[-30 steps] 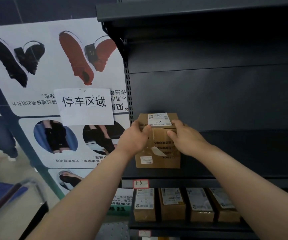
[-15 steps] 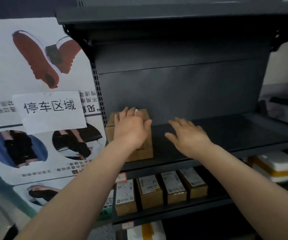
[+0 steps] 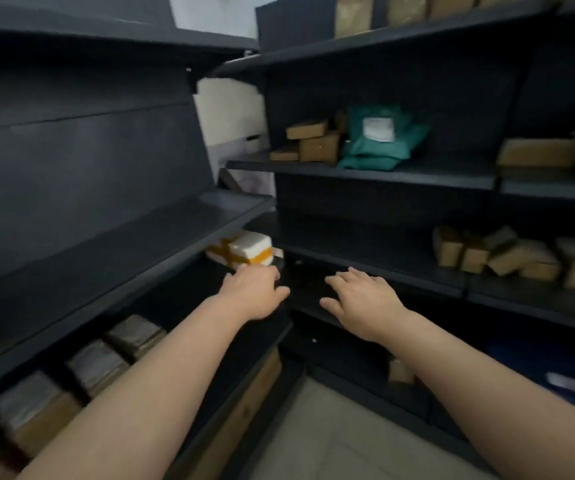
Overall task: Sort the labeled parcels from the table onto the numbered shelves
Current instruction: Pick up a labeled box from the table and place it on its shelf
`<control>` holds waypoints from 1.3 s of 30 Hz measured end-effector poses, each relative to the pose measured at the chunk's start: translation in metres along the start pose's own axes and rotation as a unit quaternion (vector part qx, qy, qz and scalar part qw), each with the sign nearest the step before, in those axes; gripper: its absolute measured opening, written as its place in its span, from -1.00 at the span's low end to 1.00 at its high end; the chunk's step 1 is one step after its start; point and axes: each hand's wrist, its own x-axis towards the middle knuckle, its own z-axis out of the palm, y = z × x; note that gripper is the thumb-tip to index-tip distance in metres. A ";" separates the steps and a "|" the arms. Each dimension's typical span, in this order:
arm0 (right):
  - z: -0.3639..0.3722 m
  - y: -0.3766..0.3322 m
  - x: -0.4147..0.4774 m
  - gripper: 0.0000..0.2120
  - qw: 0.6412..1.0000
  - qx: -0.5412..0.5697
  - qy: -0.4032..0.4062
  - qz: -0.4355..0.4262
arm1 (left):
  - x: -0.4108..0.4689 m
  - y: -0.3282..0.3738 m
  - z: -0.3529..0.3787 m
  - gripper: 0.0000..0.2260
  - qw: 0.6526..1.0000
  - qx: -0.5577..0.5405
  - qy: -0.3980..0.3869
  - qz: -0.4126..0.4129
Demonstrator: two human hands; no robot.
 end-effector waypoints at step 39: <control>-0.044 0.516 -0.701 -0.49 0.508 0.021 0.098 0.856 | -0.238 0.993 0.192 -0.58 0.588 0.037 -0.207 0.781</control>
